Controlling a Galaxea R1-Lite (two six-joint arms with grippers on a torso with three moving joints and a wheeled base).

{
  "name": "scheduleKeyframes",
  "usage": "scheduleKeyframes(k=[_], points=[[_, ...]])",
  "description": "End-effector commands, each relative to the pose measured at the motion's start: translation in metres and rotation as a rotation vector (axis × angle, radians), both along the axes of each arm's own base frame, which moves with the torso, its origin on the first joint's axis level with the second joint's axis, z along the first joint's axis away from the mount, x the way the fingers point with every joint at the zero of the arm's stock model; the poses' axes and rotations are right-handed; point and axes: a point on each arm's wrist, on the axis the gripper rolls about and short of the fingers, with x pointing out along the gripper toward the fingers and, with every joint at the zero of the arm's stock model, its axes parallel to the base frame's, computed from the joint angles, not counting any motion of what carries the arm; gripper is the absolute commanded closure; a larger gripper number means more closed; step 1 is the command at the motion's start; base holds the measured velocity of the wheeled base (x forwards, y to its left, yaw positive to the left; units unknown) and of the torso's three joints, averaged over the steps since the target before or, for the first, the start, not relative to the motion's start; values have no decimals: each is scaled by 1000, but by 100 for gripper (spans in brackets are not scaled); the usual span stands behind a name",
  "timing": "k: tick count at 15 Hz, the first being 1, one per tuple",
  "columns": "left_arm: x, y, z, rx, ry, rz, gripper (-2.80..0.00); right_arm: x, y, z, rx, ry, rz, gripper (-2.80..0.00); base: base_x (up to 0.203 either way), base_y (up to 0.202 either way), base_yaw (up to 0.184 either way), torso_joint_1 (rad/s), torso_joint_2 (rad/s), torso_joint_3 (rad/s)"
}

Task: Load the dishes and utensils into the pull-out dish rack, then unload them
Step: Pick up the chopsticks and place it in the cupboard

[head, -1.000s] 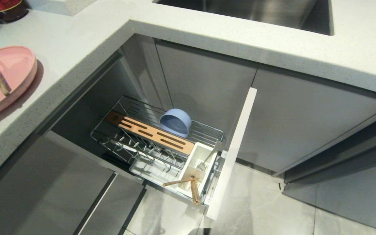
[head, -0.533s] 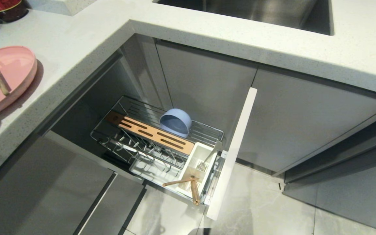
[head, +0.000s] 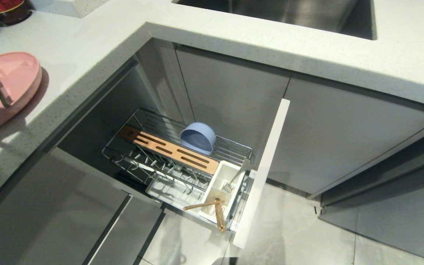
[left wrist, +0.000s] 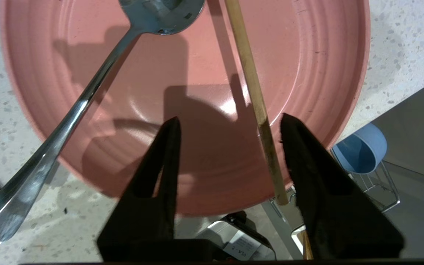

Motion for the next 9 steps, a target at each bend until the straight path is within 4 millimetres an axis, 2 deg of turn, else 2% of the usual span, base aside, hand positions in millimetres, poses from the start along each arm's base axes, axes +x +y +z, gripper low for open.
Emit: scheduleKeyframes(k=[1,9], points=[[6,-1,-2,-14,9,4,-280,0,0,0,0,-5,0,0,0,0,0,0,0,0],[20,-1,-9,-22,45,6,-280,0,0,0,0,-5,0,0,0,0,0,0,0,0]])
